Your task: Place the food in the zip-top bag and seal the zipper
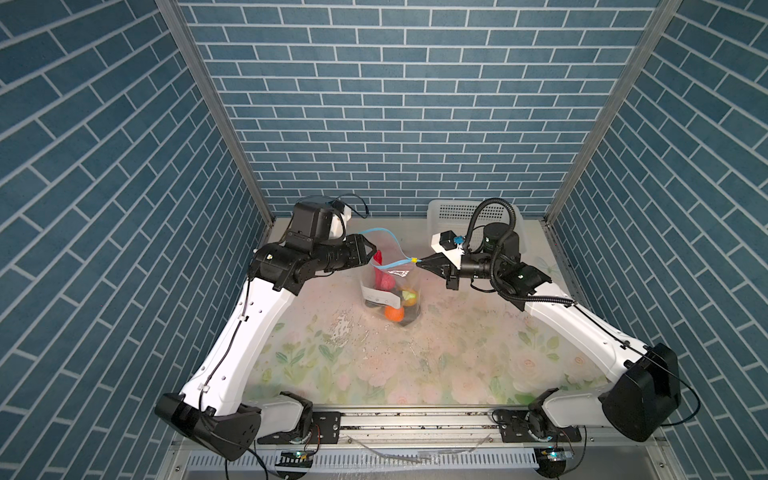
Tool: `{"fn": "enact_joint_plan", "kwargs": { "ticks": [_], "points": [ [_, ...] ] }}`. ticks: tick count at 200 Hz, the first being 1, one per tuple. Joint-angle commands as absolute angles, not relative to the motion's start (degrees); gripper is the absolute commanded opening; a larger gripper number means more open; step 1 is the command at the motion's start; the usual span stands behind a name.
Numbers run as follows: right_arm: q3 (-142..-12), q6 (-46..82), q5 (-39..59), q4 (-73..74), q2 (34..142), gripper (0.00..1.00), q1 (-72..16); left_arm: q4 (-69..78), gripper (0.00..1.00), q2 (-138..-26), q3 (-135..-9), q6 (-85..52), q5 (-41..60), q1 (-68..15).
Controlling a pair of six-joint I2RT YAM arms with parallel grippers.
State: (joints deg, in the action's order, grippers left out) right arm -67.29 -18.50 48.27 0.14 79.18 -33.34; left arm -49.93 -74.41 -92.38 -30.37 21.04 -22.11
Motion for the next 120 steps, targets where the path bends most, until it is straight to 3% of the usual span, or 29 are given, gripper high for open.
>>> {"fn": "enact_joint_plan", "kwargs": {
  "ticks": [1,63,120],
  "points": [
    [-72.5,-25.0,54.6,-2.9,80.3,0.0,-32.1,-52.0,0.48,-75.7,-95.6,-26.7,22.8,-22.4],
    [-77.6,-30.7,60.4,-11.0,81.7,0.0,-29.8,-45.5,0.6,-78.3,-98.5,-18.3,25.9,-22.9],
    [-77.7,-30.9,62.6,-11.4,82.0,0.0,-28.6,-43.5,0.64,-92.0,-111.1,-13.1,30.7,-25.3]
  ]
}}
